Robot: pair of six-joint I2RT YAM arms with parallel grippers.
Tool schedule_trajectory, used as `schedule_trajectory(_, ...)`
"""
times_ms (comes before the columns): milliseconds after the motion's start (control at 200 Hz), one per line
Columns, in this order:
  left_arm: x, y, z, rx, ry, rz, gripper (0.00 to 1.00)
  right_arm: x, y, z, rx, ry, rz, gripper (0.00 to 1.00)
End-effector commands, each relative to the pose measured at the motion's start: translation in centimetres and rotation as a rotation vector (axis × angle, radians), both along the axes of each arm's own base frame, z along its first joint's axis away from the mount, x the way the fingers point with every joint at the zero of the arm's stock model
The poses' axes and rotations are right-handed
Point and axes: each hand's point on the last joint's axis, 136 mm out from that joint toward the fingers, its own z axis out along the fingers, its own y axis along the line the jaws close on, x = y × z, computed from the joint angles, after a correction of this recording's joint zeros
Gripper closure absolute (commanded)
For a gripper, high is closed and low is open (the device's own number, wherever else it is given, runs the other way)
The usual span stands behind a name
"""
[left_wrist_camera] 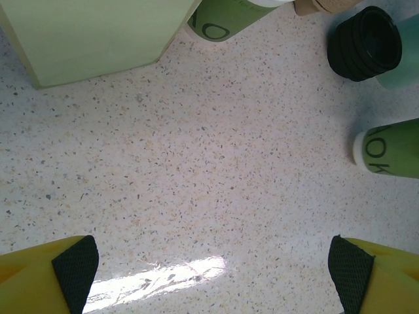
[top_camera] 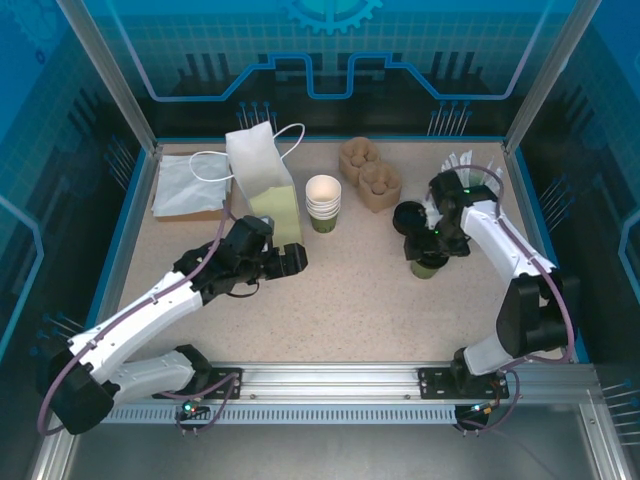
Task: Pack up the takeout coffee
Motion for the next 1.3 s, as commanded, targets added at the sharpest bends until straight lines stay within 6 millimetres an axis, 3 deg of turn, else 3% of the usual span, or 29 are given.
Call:
schedule_trajectory(0,0.8,-0.2,1.1,0.007,-0.024,-0.01,0.05,-0.7,-2.2,-0.2,0.001,0.018,-0.039,0.12)
schedule_trajectory(260,1.0,-0.5,1.3,0.004,-0.024,-0.018,0.05,-0.7,-6.0,-1.3,0.01,0.045,-0.144,0.12)
schedule_trajectory(560,1.1,-0.6,1.5,0.008,-0.026,-0.026,0.05,-0.6,-7.0,-2.3,0.001,0.084,-0.174,0.08)
schedule_trajectory(710,1.2,-0.6,1.6,0.009,-0.03,-0.026,0.05,-0.3,-6.8,-1.5,0.018,0.052,-0.179,0.0)
schedule_trajectory(1296,1.5,-0.4,2.8,-0.005,-0.044,-0.032,0.02,-1.0,-7.3,2.4,-0.014,-0.034,-0.219,0.0)
